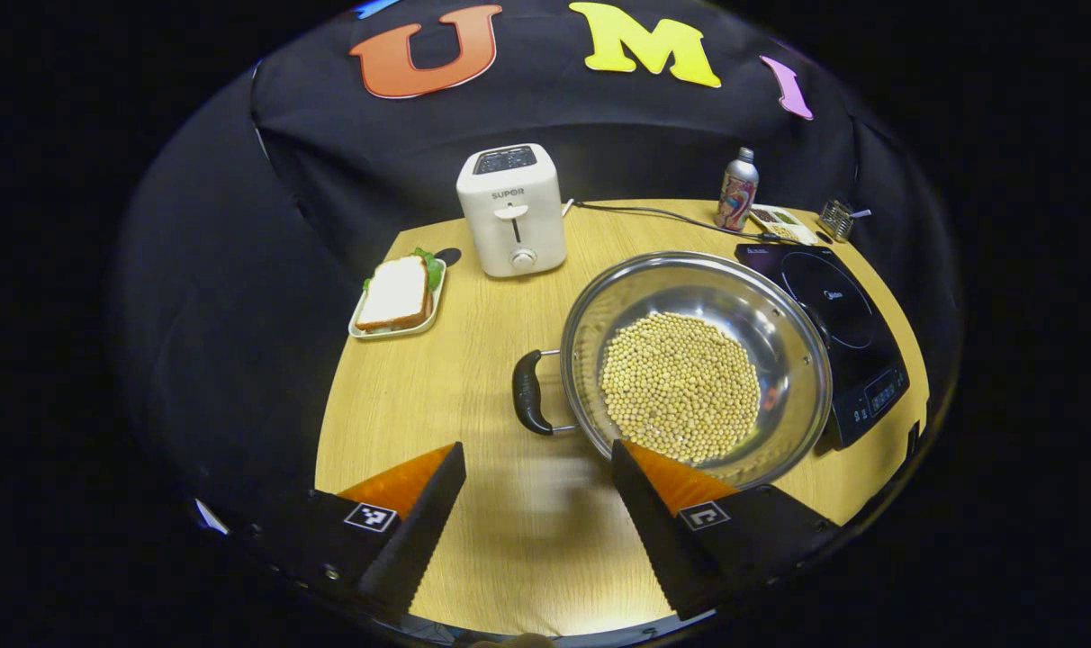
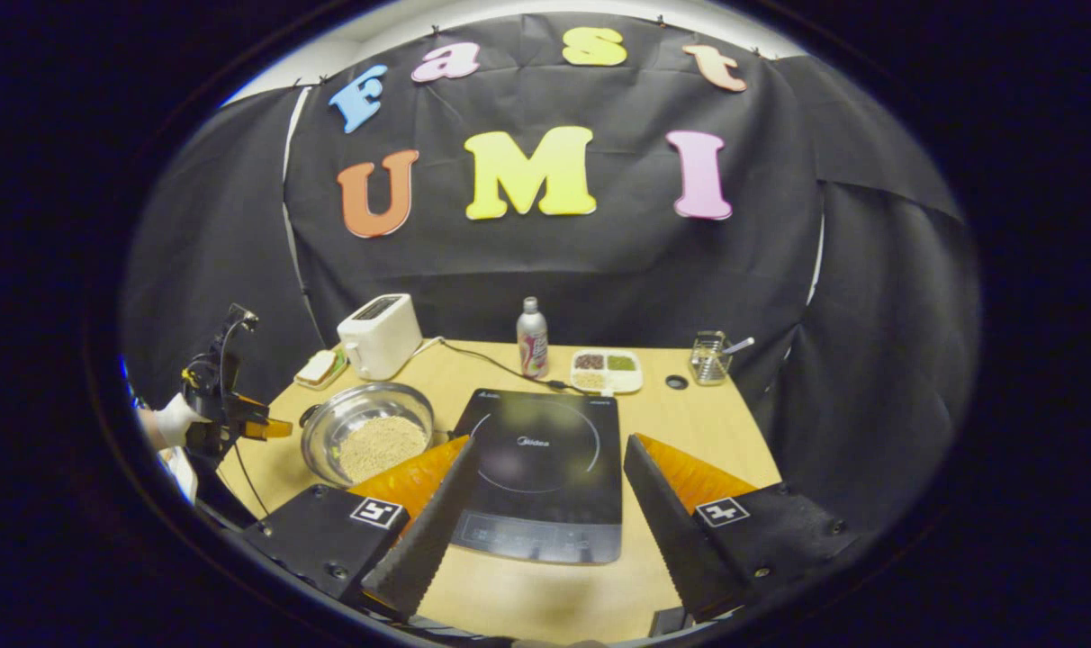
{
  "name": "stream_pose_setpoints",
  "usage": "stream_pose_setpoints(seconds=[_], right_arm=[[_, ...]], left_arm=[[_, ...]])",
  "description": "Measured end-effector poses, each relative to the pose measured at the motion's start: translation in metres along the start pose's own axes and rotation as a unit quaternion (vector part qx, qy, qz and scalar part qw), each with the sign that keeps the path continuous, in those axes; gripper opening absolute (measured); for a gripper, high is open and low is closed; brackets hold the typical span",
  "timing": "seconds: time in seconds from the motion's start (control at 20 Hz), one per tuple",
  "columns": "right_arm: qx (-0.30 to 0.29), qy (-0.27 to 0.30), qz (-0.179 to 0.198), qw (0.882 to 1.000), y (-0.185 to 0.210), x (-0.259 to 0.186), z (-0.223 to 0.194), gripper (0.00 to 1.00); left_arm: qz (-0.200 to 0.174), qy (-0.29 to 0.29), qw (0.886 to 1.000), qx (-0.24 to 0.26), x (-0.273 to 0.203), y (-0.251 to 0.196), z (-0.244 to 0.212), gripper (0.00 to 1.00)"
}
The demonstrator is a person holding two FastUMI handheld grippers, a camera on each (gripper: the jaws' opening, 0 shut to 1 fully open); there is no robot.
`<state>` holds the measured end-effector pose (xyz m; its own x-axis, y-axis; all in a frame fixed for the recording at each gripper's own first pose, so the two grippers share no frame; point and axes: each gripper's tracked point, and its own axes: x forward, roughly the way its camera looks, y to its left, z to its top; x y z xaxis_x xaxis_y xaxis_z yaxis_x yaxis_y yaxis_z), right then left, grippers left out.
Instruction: First push the handle of the pot to place it horizontally, then grasp the pot with both hands and set it on the induction cooktop.
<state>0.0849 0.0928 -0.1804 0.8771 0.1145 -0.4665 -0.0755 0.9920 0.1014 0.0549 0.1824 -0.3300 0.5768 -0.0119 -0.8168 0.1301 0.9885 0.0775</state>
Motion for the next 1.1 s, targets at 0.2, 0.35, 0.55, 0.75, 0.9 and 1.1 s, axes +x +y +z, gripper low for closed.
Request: stream_pose_setpoints(seconds=[0.2, 0.35, 0.55, 0.75, 0.9, 1.1], right_arm=[[0.029, 0.071, 0.047, 0.996, 0.043, 0.057, -0.020, 0.95], [0.023, 0.108, 0.061, 0.992, 0.072, 0.103, -0.031, 0.92], [0.020, 0.160, 0.083, 0.983, 0.110, 0.156, -0.052, 0.98], [0.014, 0.216, 0.077, 0.973, 0.131, 0.196, -0.076, 0.92], [0.021, 0.251, 0.074, 0.965, 0.140, 0.215, -0.092, 0.92], [0.026, 0.273, 0.063, 0.960, 0.139, 0.224, -0.099, 0.97]], left_arm=[[0.011, 0.001, 1.000, -0.007, 0.011, -0.001, 0.012, 1.00], [0.013, 0.015, 1.000, -0.008, 0.029, 0.001, 0.018, 0.98], [0.013, 0.045, 0.999, -0.009, 0.054, 0.003, 0.017, 0.97], [0.010, 0.075, 0.997, -0.010, 0.075, 0.006, 0.011, 0.97], [0.006, 0.088, 0.996, -0.005, 0.088, 0.006, 0.012, 0.97], [-0.002, 0.108, 0.994, 0.006, 0.097, 0.002, 0.012, 0.95]])
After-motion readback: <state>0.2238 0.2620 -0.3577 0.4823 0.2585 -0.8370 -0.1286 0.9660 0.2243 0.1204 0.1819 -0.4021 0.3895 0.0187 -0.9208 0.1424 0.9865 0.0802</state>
